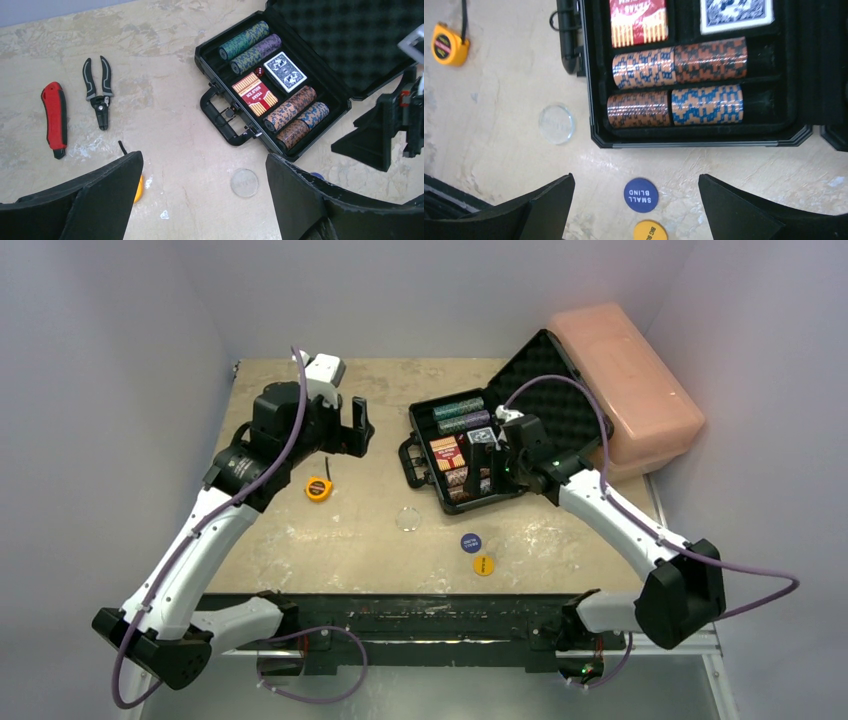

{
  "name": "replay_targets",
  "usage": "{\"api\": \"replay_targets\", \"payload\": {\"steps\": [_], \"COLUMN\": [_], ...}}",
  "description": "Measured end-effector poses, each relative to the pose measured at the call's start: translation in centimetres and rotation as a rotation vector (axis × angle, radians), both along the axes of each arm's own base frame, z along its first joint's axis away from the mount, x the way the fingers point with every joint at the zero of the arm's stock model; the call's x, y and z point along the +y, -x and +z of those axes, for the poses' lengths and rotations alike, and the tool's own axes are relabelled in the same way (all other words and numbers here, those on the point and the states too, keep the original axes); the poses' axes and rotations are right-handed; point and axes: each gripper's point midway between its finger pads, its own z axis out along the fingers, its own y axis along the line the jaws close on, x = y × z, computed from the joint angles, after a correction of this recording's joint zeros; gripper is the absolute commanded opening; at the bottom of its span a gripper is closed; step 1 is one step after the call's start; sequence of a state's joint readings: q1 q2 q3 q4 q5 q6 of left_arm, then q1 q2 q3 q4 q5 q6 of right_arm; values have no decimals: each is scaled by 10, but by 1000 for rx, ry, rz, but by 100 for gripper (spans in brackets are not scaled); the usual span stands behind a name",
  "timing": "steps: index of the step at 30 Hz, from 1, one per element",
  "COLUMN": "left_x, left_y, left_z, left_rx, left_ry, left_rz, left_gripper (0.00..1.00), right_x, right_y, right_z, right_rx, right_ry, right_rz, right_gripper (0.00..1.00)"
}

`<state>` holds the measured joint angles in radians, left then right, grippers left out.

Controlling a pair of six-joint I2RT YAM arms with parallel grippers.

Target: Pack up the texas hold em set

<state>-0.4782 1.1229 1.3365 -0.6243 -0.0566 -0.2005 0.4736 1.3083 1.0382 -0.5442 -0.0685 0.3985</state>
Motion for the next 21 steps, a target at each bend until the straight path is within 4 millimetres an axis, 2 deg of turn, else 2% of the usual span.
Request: {"api": "replay_targets", "payload": {"steps": [5, 11, 15, 21], "left_x": [3, 8, 11, 13], "left_y": [5, 6, 5, 5], "left_z": [9, 13, 13, 15], "left_rx": [-26, -42, -46, -51], "left_ry": [7, 5, 0, 0], "left_rz": [2, 19, 37, 49], "left_gripper": [99, 100, 100, 100], "right_x": [12, 8, 8, 19], "right_y": [17, 40, 51, 67], "right_z": [-25, -59, -69, -83], "right_rx": [58, 147, 173, 208], "right_ry": [70, 137, 160, 191], "right_rz": [49, 63, 71, 102], "right_gripper": [97, 96, 95, 93]}}
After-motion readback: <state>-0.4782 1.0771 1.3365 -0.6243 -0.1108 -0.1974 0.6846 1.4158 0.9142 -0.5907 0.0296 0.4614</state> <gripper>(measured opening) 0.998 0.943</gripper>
